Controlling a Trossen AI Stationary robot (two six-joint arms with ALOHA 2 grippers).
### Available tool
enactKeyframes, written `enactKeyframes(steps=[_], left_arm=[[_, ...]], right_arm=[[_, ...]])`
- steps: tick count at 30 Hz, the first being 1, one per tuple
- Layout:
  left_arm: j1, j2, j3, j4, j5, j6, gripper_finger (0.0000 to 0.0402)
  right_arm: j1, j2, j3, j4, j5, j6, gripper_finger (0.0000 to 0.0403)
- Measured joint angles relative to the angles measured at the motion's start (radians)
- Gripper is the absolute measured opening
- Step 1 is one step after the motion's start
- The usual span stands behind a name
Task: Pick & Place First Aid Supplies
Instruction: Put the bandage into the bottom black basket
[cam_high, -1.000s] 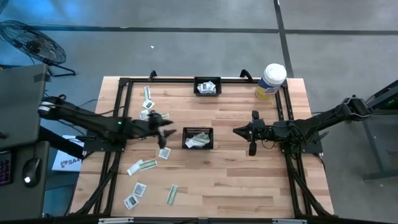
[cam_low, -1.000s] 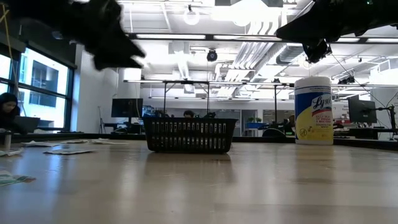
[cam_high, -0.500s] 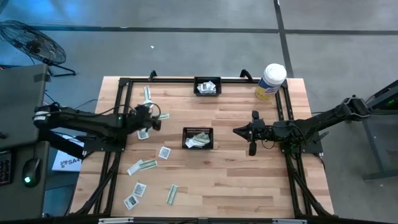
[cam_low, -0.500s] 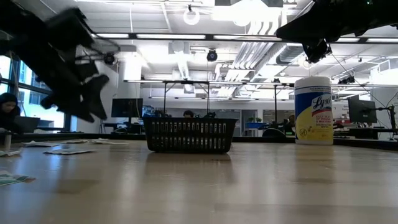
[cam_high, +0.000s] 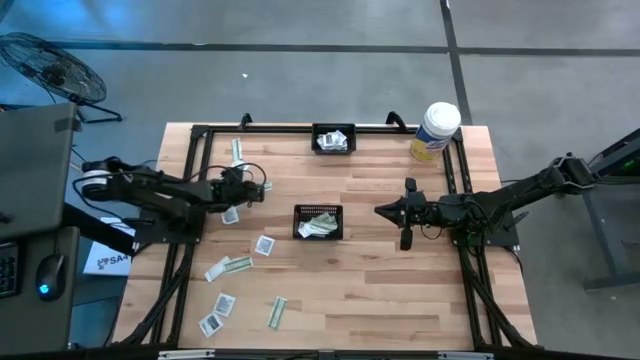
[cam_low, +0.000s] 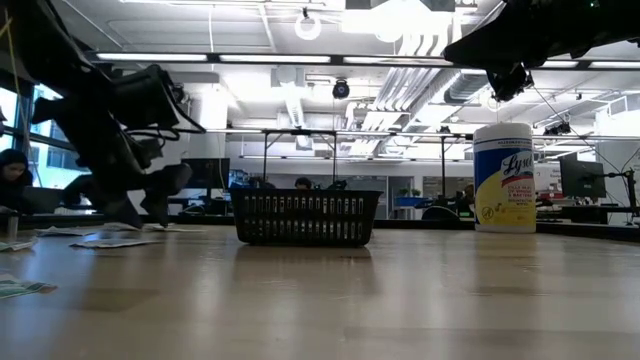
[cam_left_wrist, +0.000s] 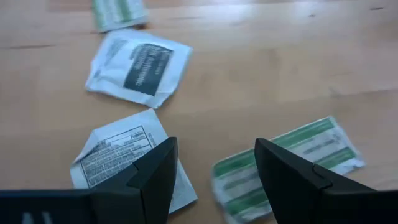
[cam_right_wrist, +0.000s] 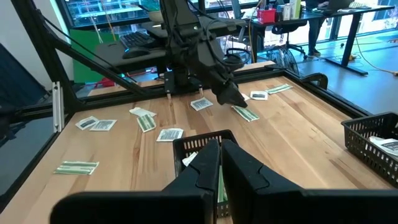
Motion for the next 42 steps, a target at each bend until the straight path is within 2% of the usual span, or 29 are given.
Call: enactKeyframes(steps=[8,11,17,26,32,42], left_arm=[[-0.001,0.046,0.002,0.043,-0.008,0.016,0.0213],[0.000,0.027,0.002,0.013,0.001,0.048,0.0213],[0.000,-0.041,0.013,-0.161,-0.004,0.024,0.0213],[-0.002,-0.084,0.013,-0.139,0.041,0.037,0.0213],[-0.057,-0.084,0.013,-0.139,0.011,0.033,0.0213],[-0.140,-0.084,0.013,-0.180,-0.006,-0.063,0.0213]], right_arm=[[0.000,0.000,0.000,0.000,0.000,0.000,0.0012],[0.000,0.000,0.000,0.000,0.000,0.000,0.0012],[0.000,0.000,0.000,0.000,0.000,0.000,0.0012],[0.000,0.000,0.000,0.000,0.000,0.000,0.0012],[0.000,0.000,0.000,0.000,0.000,0.000,0.0012],[0.000,0.000,0.000,0.000,0.000,0.000,0.0012]])
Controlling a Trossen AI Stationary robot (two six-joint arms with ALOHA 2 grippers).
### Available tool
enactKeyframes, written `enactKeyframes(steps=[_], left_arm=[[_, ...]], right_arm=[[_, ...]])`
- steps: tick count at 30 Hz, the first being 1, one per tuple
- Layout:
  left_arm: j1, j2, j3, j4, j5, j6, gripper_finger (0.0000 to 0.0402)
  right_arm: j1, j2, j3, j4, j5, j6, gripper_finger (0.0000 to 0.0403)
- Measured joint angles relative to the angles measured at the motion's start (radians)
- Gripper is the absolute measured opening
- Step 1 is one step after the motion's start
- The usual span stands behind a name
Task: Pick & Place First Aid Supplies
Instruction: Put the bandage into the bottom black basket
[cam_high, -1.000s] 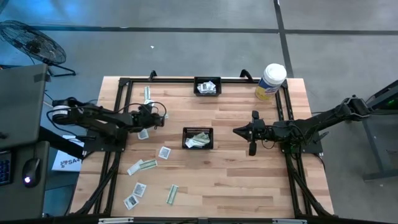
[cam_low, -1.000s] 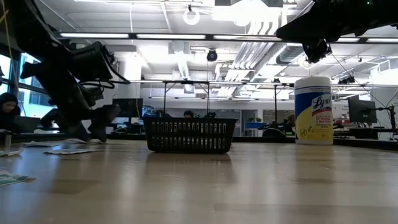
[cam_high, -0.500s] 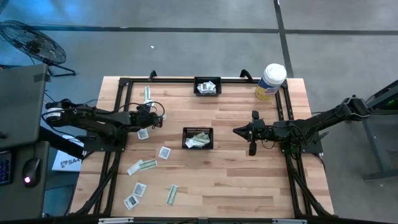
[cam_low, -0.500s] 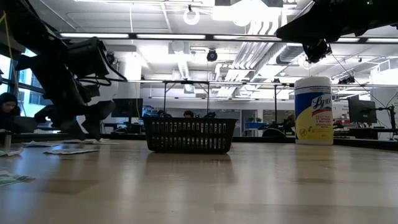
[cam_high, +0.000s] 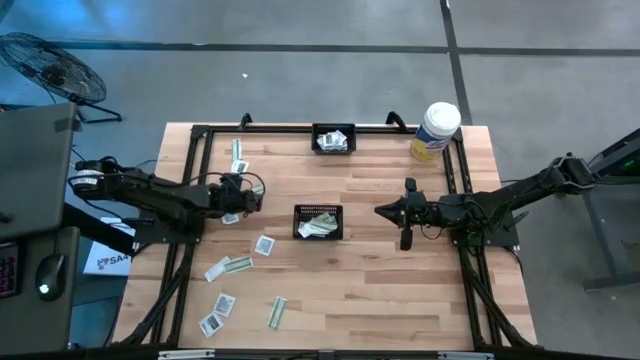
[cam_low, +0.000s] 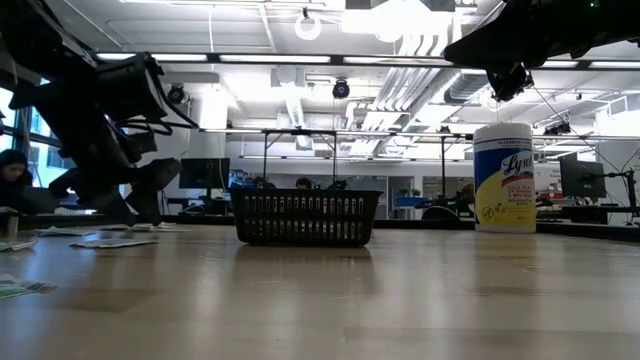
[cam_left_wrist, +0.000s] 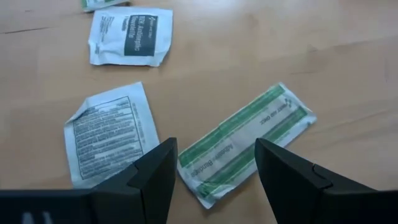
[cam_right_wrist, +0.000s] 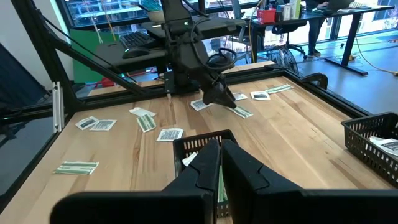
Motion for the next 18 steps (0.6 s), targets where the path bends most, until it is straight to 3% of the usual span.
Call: enactKeyframes(steps=[12,18], left_arm=[[-0.010,0.000,-0.023,0.016,0.024,0.005,0.0179],[-0.095,0.000,-0.023,0.086,0.063,0.029,0.0164]], right_arm=[[0.000,0.000,0.000,0.000,0.000,0.000,0.0012],[0.000,0.000,0.000,0.000,0.000,0.000,0.0012]])
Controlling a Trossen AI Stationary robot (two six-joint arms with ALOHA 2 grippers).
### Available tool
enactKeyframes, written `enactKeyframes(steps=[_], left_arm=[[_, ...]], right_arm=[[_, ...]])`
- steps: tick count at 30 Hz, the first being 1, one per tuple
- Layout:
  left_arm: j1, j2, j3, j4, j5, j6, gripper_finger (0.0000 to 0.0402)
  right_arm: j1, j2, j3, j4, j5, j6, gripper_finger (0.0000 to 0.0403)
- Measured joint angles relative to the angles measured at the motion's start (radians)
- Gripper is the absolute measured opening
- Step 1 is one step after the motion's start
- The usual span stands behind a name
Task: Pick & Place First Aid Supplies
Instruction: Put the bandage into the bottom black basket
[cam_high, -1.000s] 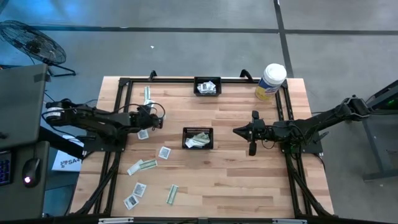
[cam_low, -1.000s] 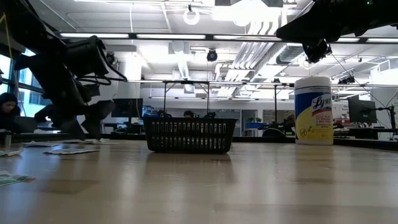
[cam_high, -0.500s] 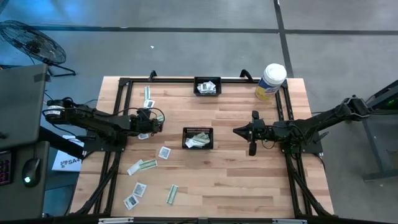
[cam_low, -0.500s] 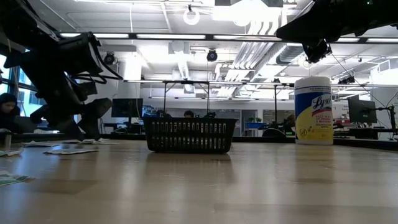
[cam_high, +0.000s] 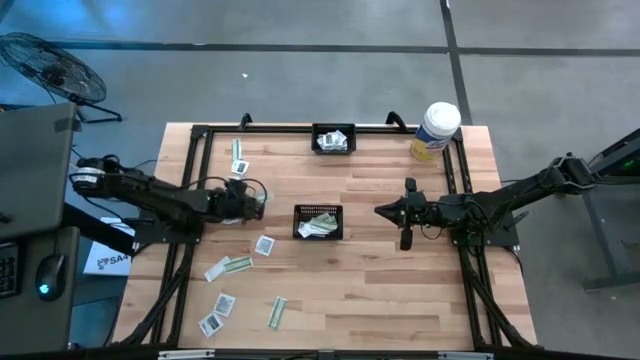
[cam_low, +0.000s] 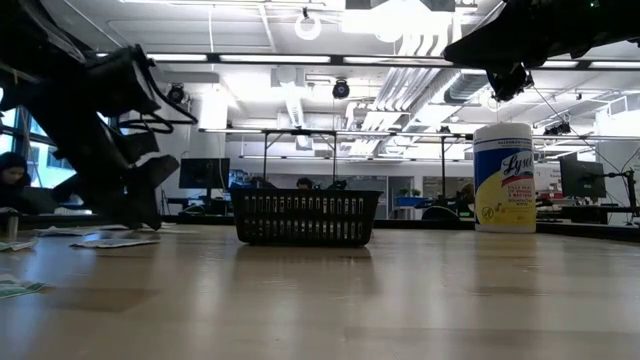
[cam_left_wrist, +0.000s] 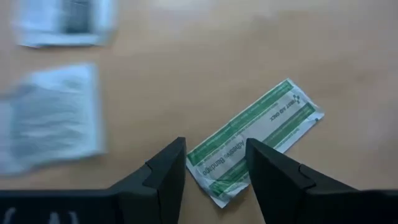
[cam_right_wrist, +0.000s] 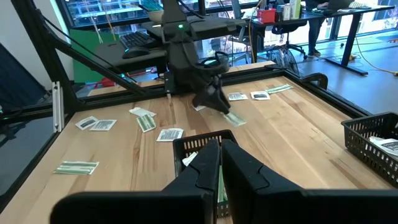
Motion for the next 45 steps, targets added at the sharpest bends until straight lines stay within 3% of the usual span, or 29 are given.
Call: enactKeyframes(steps=[6,15,21,30,35,42,45], left_arm=[[-0.114,0.000,0.001,0.041,0.025,0.022,0.0162],[-0.161,-0.054,0.048,-0.106,-0.035,-0.015,0.0162],[-0.184,-0.024,0.027,-0.165,-0.090,-0.163,0.0162],[-0.193,0.077,-0.003,0.001,-0.100,-0.160,0.0159],[-0.193,0.114,-0.002,0.001,-0.107,-0.165,0.0117],[-0.192,0.117,-0.003,0.001,-0.120,-0.157,0.0018],[-0.192,0.108,0.006,-0.013,-0.124,-0.129,0.0006]], right_arm=[[0.000,0.000,0.000,0.000,0.000,0.000,0.0012],[0.000,0.000,0.000,0.000,0.000,0.000,0.0012],[0.000,0.000,0.000,0.000,0.000,0.000,0.0012],[0.000,0.000,0.000,0.000,0.000,0.000,0.0012],[0.000,0.000,0.000,0.000,0.000,0.000,0.0012],[0.000,0.000,0.000,0.000,0.000,0.000,0.0012],[0.000,0.000,0.000,0.000,0.000,0.000,0.0012]])
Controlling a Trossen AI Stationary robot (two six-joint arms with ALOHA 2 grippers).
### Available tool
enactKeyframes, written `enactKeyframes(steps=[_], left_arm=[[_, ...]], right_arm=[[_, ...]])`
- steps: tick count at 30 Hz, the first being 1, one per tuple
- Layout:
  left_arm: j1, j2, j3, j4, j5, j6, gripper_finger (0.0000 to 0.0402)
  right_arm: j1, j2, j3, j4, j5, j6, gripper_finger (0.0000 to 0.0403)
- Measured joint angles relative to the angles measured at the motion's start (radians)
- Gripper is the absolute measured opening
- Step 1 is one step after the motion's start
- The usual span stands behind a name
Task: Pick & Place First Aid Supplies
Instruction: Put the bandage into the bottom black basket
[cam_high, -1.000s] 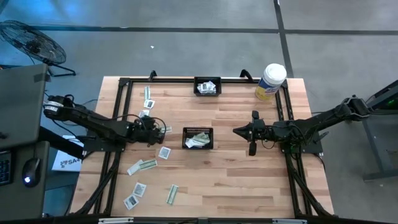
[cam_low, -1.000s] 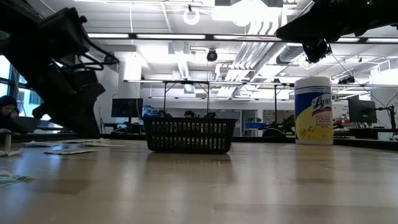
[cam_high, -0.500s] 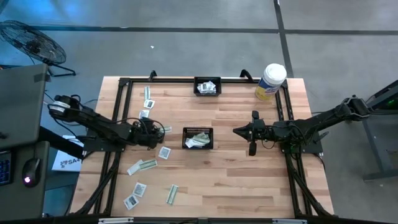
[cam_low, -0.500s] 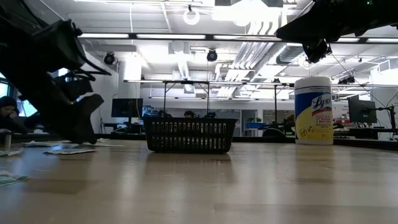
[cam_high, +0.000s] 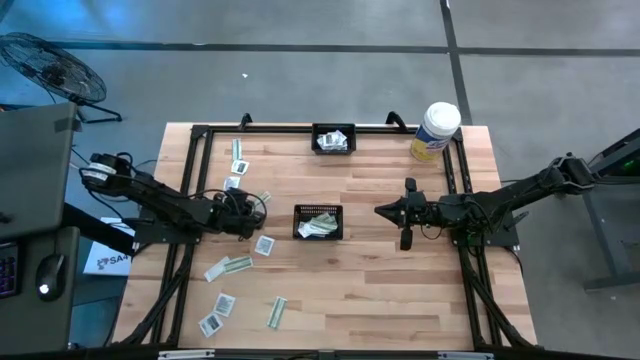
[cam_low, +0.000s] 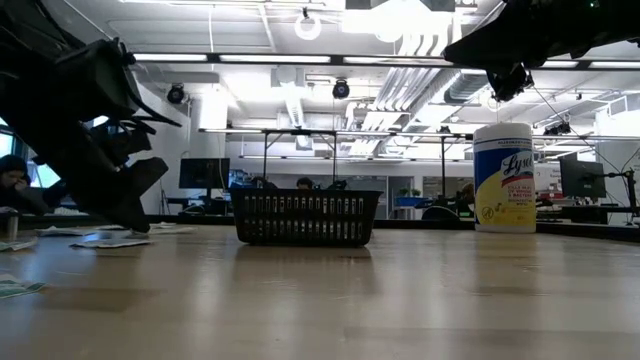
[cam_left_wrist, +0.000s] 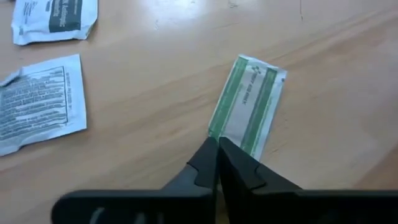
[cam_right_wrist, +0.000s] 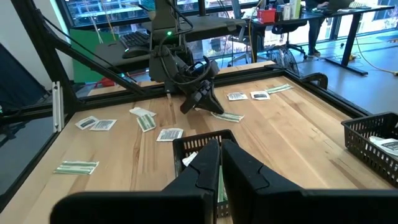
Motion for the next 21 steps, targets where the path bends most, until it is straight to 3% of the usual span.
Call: enactKeyframes(steps=[13,21], left_arm=[[0.001,-0.077,0.327,-0.073,-0.091,0.455,0.0002],[-0.059,-0.077,0.420,0.222,0.045,0.737,0.0001]], right_arm=[[0.000,0.000,0.000,0.000,0.000,0.000,0.0012],[0.000,0.000,0.000,0.000,0.000,0.000,0.0012]])
